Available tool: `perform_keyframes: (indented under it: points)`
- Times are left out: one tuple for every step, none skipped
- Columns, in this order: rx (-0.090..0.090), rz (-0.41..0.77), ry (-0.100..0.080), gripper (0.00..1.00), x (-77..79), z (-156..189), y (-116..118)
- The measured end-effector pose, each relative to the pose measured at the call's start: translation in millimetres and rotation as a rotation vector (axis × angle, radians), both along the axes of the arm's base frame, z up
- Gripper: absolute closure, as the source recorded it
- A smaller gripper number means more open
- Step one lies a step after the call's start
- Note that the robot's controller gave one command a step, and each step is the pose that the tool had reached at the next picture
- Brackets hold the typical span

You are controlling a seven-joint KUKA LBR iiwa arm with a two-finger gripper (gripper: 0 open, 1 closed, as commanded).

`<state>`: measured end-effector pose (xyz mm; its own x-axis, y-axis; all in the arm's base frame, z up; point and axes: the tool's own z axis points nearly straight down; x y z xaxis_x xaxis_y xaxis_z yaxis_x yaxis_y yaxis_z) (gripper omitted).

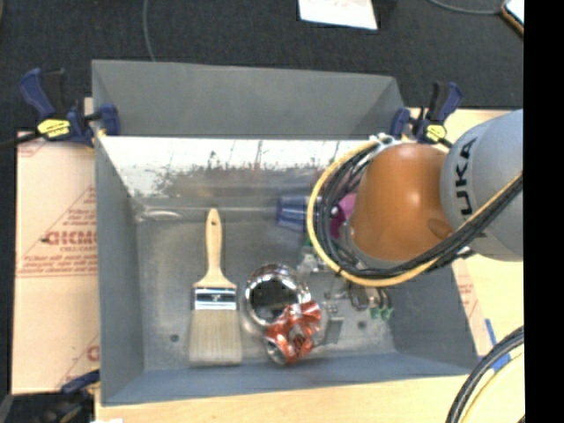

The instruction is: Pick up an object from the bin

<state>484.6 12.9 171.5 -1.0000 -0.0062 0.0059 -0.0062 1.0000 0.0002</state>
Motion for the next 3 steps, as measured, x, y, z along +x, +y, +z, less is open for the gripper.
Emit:
perform_keyframes:
  points:
    - [0.0, 0.0, -0.008, 0.0, 2.0, 4, 0]
    - [0.001, 0.391, -0.006, 0.0, 4.8, -98, 2]
    - [0.001, 0.423, -0.01, 0.0, 7.4, -49, 17]
